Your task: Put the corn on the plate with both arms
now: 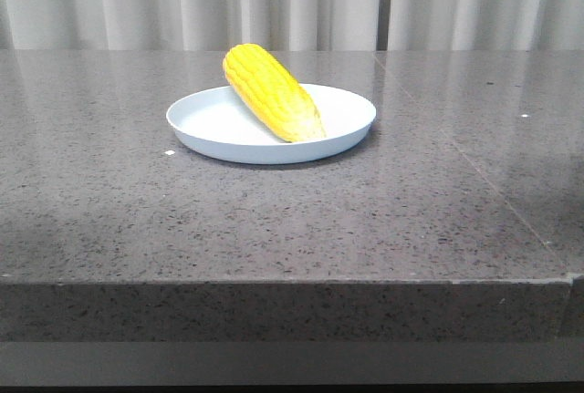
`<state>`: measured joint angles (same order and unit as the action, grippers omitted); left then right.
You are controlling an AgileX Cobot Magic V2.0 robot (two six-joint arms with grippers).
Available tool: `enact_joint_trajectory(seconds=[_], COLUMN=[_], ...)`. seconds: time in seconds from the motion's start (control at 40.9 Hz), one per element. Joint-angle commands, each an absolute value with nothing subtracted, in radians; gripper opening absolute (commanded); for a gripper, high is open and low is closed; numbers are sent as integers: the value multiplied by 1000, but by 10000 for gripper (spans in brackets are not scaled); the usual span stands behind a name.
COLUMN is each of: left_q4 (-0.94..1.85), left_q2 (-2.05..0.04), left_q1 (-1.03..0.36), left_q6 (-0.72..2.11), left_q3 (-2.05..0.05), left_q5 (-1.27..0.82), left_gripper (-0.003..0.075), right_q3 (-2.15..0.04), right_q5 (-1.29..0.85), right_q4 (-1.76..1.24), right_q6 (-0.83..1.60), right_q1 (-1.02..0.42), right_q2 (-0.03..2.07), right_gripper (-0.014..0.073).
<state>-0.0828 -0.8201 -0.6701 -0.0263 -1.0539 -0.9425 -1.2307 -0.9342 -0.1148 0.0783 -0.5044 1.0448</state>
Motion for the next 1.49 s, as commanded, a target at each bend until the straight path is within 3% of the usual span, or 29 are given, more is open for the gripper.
enact_joint_trajectory(seconds=[0.0, 0.391, 0.757, 0.879, 1.075, 1.197, 1.465], left_q4=[-88, -88, -88, -88, -88, -88, -88], left_q2=[-819, -819, -819, -819, -819, -819, -819], left_q1=[-675, -675, -675, -675, -675, -675, -675], left_q6=[-35, -35, -35, -35, 32, 56, 56], left_q3=[-1077, -1077, -1074, -1071, -1071, -1071, -1071], left_q5=[-872, -872, -872, -875, -880, -881, -881], left_gripper=[388, 387, 377, 253, -4, -20, -20], right_q3=[-1192, -1005, -996, -996, -996, -996, -996], right_q5=[-909, -1006, -996, -995, -991, -978, -955], right_q4=[-108, -66, -58, -59, -73, -83, -101], right_q6=[91, 65, 54, 54, 54, 54, 54], right_q1=[-501, -501, -501, -501, -501, -501, -501], right_q2=[922, 627, 610, 610, 610, 610, 610], right_gripper=[605, 605, 595, 455, 78, -67, -87])
